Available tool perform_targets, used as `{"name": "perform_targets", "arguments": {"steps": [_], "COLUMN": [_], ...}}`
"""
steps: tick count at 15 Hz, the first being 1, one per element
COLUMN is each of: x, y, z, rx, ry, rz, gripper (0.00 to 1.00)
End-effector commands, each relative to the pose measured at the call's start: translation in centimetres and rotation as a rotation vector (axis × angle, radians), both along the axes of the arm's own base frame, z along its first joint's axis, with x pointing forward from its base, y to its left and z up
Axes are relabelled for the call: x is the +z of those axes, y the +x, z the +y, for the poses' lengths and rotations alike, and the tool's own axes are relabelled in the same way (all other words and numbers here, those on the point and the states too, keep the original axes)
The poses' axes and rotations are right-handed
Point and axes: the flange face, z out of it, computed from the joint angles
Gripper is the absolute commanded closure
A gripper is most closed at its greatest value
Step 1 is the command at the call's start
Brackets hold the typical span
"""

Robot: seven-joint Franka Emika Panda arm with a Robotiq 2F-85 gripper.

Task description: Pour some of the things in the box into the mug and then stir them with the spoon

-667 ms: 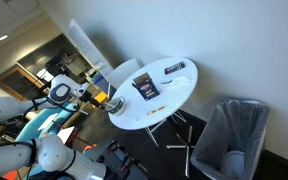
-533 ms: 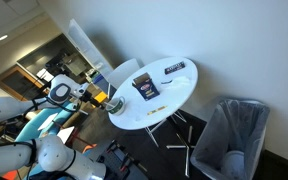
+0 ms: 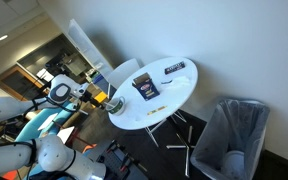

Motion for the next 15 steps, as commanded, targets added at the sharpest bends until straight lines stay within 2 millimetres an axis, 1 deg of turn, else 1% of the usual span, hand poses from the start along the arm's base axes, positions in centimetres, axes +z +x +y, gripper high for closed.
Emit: {"name": "perform_targets", "arguments": {"steps": [1,5,7,11,15], "x": [0.1,0.1,0.6,2.8,5.3], "y": [0.0,0.0,0.3,1.4,3.0], "z": [0.0,0.0,0.0,-0.6,-2.0], "rx": [0.000,0.000,-0.018,-0.072,-0.133], "ry": [0.000,0.000,0.011,0.037,0.062], "rz": [0.001,0.001,-0.011,-0.021,-0.059], "gripper": [0.00,0.00,0.00,0.00,0.00]}}
